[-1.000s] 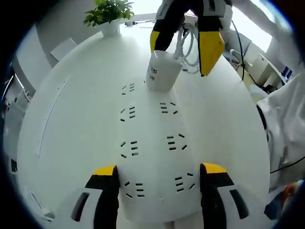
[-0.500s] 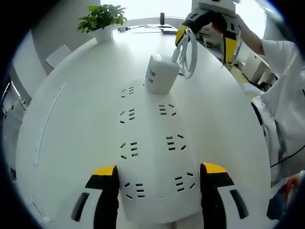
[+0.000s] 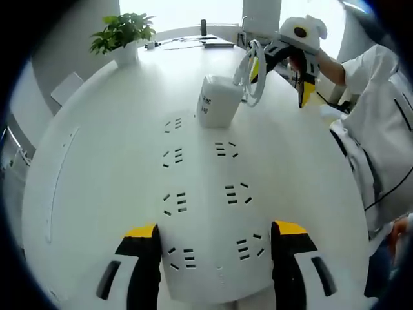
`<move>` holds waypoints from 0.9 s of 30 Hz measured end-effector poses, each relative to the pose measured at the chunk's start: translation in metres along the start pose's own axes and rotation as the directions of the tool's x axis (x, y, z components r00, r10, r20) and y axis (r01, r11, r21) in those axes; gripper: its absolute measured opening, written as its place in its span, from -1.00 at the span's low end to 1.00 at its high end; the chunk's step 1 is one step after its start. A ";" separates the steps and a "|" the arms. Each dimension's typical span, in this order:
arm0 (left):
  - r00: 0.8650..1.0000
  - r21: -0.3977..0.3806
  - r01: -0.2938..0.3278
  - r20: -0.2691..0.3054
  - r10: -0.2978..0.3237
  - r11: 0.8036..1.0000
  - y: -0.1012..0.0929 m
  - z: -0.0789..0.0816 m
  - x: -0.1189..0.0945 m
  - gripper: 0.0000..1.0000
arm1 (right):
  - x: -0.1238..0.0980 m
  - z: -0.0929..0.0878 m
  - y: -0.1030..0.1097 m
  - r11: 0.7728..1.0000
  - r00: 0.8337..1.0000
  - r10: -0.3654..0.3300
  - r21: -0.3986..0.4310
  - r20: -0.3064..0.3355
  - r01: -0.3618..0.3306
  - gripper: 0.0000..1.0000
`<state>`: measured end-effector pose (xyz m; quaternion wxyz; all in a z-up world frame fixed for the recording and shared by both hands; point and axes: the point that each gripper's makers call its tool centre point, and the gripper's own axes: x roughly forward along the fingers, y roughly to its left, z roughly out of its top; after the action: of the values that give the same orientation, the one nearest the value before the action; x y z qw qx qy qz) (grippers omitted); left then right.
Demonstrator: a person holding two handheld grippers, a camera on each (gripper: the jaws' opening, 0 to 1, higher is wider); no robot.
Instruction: Straighten the power strip on the desk, plug the charger into it
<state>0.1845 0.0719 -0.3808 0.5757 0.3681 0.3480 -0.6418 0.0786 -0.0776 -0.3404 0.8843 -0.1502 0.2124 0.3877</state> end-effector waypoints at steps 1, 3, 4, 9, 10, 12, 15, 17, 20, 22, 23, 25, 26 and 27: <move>1.000 0.014 0.007 -0.001 -0.007 1.000 0.000 0.000 0.001 0.40 | 0.001 0.002 0.005 1.000 1.000 0.008 0.021 0.024 -0.009 0.00; 1.000 0.026 0.014 -0.001 -0.014 1.000 0.000 0.001 0.001 0.40 | 0.002 0.002 0.010 0.998 0.999 0.019 0.066 0.050 -0.022 0.02; 1.000 0.028 0.016 -0.001 -0.016 0.999 0.001 0.001 0.001 0.40 | 0.002 0.002 0.011 0.996 0.998 0.021 0.080 0.056 -0.026 0.04; 1.000 0.020 0.008 -0.003 -0.008 1.000 0.002 0.000 0.002 0.42 | 0.004 -0.004 0.012 0.993 0.997 0.018 0.118 0.072 -0.027 0.06; 1.000 0.016 0.006 0.002 -0.006 1.000 0.003 0.000 0.002 0.42 | 0.004 -0.004 0.012 0.992 0.997 0.017 0.123 0.076 -0.027 0.07; 0.999 0.000 0.000 0.037 0.000 1.000 0.004 0.000 0.002 0.43 | 0.003 -0.003 0.011 0.991 0.997 0.015 0.129 0.081 -0.025 0.09; 0.997 -0.012 -0.004 0.080 0.005 1.000 0.004 0.002 0.001 0.43 | 0.002 -0.002 0.010 0.991 0.996 0.009 0.134 0.083 -0.020 0.14; 0.995 -0.028 -0.008 0.104 0.011 1.000 0.005 0.003 0.001 0.42 | 0.002 -0.002 0.009 0.991 0.996 0.006 0.135 0.084 -0.017 0.16; 0.978 -0.112 -0.023 0.201 0.045 0.993 0.007 0.011 -0.005 0.40 | 0.000 -0.001 0.008 0.990 0.996 0.002 0.142 0.090 -0.015 0.20; 0.968 -0.115 -0.032 0.244 0.060 0.993 0.004 0.015 -0.012 0.43 | -0.002 -0.001 0.008 0.990 0.995 -0.003 0.139 0.097 -0.011 0.23; 0.957 -0.121 -0.028 0.283 0.061 0.992 -0.002 0.020 -0.018 0.46 | -0.003 0.000 0.008 0.991 0.995 -0.007 0.135 0.100 -0.007 0.25; 0.934 -0.126 -0.040 0.349 0.082 0.991 -0.010 0.029 -0.028 0.53 | -0.007 0.001 0.006 0.993 0.994 -0.029 0.115 0.109 0.017 0.28; 0.920 -0.130 -0.051 0.381 0.098 0.990 -0.014 0.032 -0.032 0.59 | -0.008 0.001 0.006 0.993 0.993 -0.033 0.114 0.112 0.020 0.29; 0.906 -0.140 -0.059 0.408 0.112 0.988 -0.019 0.035 -0.036 0.65 | -0.010 0.002 0.006 0.993 0.993 -0.037 0.115 0.115 0.023 0.29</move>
<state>0.1654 0.0607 -0.3317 0.6859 0.2016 0.2406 -0.6565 0.0687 -0.0793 -0.3345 0.9081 -0.0800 0.1796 0.3697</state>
